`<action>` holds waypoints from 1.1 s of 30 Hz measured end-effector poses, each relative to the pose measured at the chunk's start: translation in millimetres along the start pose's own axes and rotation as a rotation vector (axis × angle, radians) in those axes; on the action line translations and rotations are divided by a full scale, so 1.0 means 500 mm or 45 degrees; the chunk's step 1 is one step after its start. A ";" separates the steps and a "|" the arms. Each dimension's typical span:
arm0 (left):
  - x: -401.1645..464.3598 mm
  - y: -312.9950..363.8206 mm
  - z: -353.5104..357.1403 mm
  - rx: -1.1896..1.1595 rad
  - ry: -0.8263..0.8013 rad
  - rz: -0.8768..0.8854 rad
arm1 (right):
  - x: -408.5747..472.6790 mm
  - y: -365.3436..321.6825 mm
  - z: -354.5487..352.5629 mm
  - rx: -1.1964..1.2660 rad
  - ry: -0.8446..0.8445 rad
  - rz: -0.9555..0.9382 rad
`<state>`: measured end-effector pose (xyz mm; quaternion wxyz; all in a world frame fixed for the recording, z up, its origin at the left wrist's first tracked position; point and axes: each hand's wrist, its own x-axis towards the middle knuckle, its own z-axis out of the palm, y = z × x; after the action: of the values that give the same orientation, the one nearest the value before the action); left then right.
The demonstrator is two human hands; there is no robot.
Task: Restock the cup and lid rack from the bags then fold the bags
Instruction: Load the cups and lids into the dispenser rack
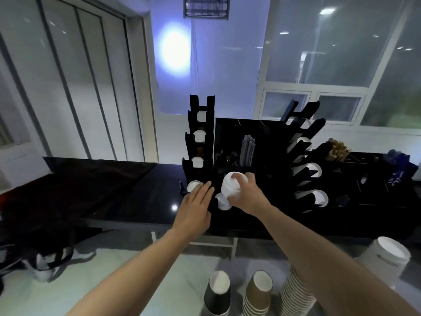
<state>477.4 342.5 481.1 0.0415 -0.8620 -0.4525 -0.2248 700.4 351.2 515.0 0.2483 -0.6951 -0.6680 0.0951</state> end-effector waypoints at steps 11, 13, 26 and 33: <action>0.023 -0.015 0.047 0.235 0.073 0.040 | 0.113 0.037 0.083 -0.578 -0.015 -0.296; 0.024 -0.021 0.050 0.248 0.063 0.062 | 0.121 0.042 0.096 -0.652 -0.005 -0.300; 0.032 -0.054 0.073 0.197 0.097 0.156 | 0.097 0.053 0.137 -0.769 -0.137 -0.277; 0.024 -0.043 0.055 0.017 0.143 0.161 | 0.053 0.027 0.095 -0.623 0.059 -0.263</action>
<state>475.5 371.8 458.8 0.0866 -0.8746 -0.3955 -0.2667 692.3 387.5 473.0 0.0962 -0.6646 -0.7326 -0.1110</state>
